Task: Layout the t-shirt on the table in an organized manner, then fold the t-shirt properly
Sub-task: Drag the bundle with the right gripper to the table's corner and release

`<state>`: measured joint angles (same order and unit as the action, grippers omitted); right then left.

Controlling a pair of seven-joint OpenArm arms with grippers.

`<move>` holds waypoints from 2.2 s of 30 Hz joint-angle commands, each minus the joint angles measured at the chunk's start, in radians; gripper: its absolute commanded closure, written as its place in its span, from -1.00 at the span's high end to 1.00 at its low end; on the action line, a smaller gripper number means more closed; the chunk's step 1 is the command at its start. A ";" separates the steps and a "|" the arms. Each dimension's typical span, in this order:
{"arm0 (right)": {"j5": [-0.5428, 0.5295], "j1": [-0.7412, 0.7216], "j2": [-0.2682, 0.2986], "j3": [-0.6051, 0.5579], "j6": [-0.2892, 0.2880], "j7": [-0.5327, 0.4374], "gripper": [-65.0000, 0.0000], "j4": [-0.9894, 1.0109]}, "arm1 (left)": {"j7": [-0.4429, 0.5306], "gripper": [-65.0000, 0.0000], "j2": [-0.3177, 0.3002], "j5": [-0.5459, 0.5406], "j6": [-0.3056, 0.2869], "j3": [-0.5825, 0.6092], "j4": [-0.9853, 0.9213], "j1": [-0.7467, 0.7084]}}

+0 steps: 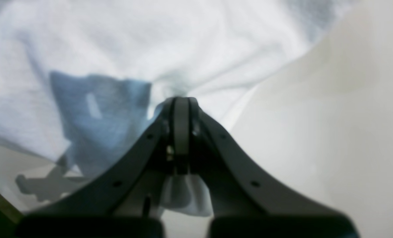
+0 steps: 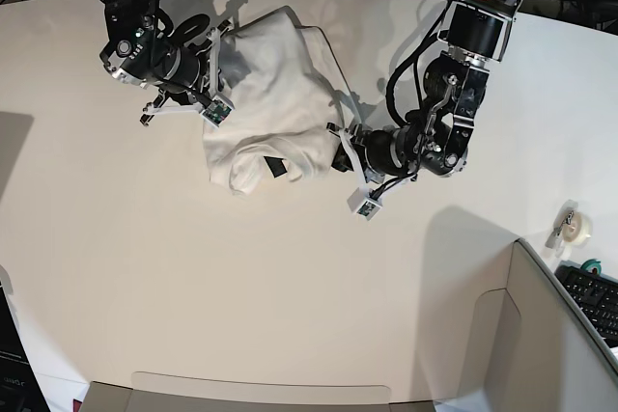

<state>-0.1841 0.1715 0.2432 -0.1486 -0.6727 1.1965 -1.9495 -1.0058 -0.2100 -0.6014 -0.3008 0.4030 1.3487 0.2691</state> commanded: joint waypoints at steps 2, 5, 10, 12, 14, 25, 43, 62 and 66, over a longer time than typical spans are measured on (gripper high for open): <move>-0.007 -0.013 0.009 0.045 0.005 -0.004 -1.00 -0.026 | -0.026 -1.00 -0.007 0.025 0.007 -0.003 0.005 0.026; -0.007 -0.016 0.002 0.194 0.005 -0.004 -1.00 -0.041 | -0.025 -1.00 -0.010 0.025 0.007 -0.068 0.042 0.032; -0.007 -0.048 -0.028 0.415 0.003 -0.004 -1.00 -0.072 | -0.037 -1.00 -0.007 0.021 0.007 -0.289 0.254 0.006; -0.008 -0.060 -0.040 0.419 0.000 -0.004 -1.00 -0.092 | -0.037 -1.00 -0.007 0.021 0.007 -0.365 0.346 -0.052; -0.051 -0.063 -0.071 0.403 -0.002 -0.004 -1.00 -0.093 | -0.037 -1.00 -0.006 0.021 0.007 -0.421 0.420 -0.106; -0.136 -0.099 -0.075 0.037 0.038 -0.002 -1.00 -0.090 | -0.025 -1.00 -0.009 0.024 0.007 -0.465 0.450 -0.322; -0.067 -0.112 -0.060 -0.078 0.087 -0.099 -1.00 0.316 | -0.025 -1.00 -0.012 0.024 0.007 -0.491 0.450 -0.383; 0.111 -0.028 0.307 0.218 0.083 -0.114 -1.00 0.332 | -0.025 -1.00 -0.006 0.021 0.007 -0.488 0.450 -0.387; 0.111 0.020 0.367 0.260 0.083 -0.117 -1.00 0.332 | -0.025 -1.00 -0.004 0.019 0.005 -0.482 0.452 -0.405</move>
<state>-0.0727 0.1749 0.5972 0.1101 -0.5682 1.0214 -1.6283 -1.0466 -0.2073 -0.5739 -0.2920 -0.0769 1.7821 -0.1421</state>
